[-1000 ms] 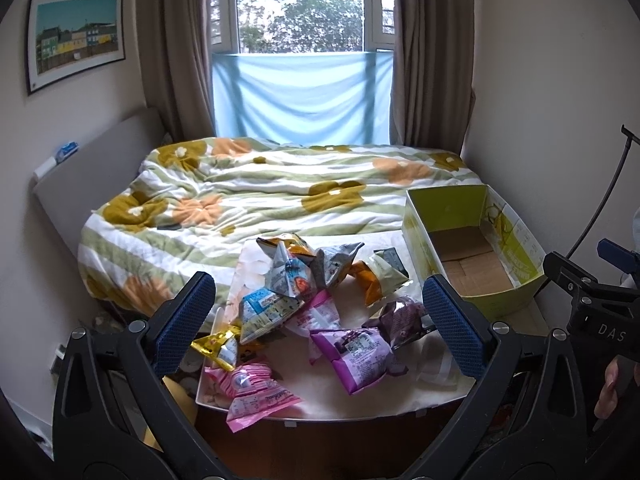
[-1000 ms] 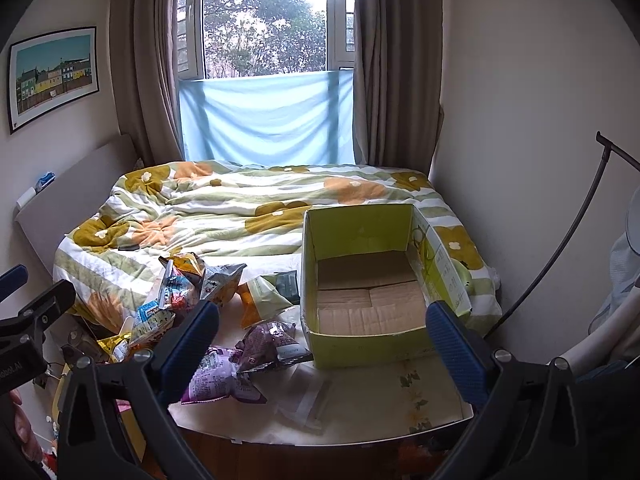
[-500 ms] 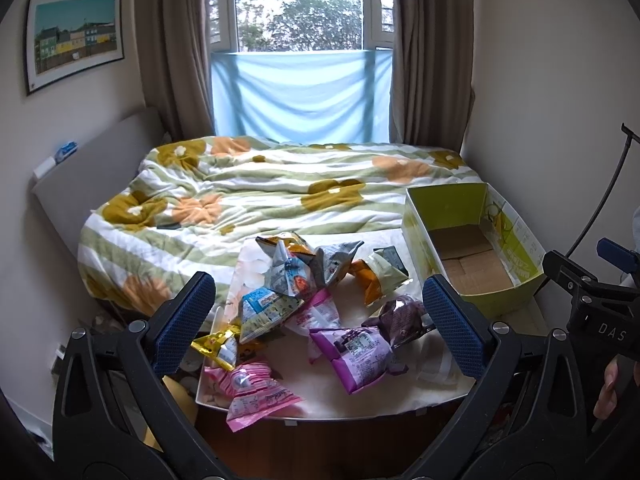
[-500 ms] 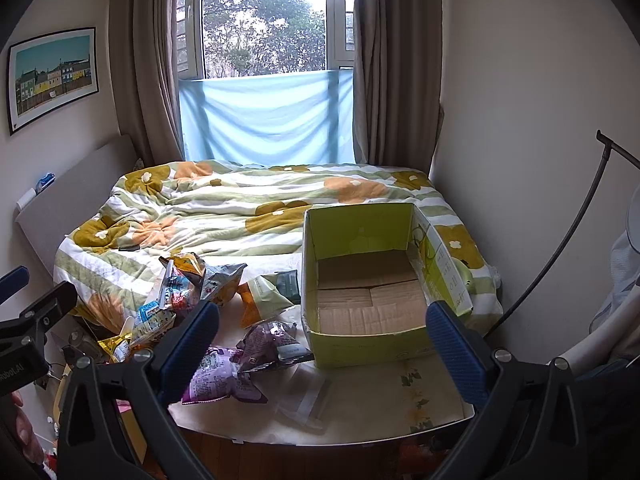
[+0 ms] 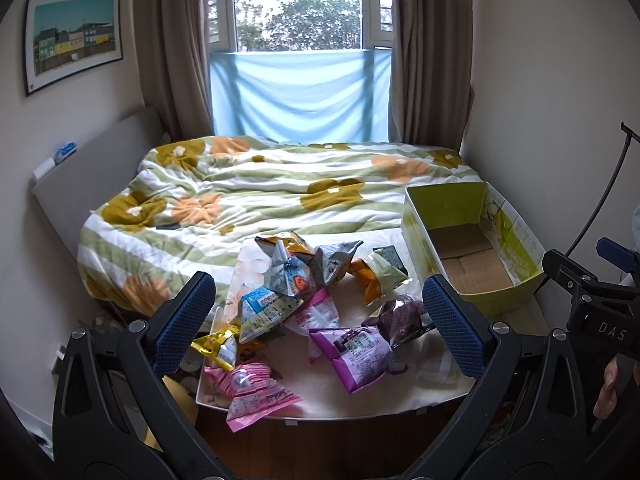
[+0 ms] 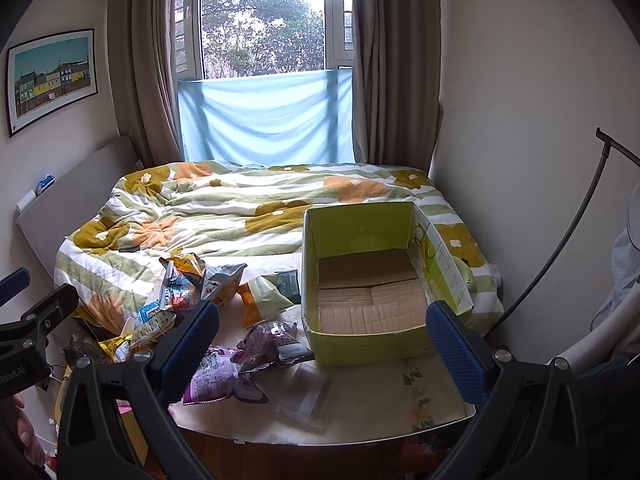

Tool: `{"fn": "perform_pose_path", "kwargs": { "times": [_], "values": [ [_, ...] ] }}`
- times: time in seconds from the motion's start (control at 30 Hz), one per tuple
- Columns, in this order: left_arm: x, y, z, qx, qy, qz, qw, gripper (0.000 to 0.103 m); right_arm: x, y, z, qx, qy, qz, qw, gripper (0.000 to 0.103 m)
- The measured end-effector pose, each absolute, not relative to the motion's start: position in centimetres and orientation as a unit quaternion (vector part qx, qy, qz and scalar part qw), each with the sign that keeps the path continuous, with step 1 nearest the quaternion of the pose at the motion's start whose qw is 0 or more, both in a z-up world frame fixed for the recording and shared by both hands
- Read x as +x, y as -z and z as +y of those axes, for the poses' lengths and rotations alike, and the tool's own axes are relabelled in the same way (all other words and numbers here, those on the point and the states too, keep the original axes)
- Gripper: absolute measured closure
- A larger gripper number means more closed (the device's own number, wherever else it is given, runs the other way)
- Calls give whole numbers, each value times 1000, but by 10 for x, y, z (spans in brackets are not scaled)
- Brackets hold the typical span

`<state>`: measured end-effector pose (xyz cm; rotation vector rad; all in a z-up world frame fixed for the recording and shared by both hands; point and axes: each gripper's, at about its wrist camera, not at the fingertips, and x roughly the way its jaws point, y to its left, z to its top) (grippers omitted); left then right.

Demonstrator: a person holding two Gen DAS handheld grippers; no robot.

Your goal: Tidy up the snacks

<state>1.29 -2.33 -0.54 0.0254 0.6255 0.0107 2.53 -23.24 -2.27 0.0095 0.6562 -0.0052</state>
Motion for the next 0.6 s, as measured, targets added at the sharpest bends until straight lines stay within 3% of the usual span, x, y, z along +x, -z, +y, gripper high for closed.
{"fn": "perform_pose_path", "kwargs": {
  "times": [0.6],
  "values": [
    [15, 4, -16, 2, -25, 308, 951, 0, 21, 23, -229, 5, -7, 325, 946, 0]
  ]
}}
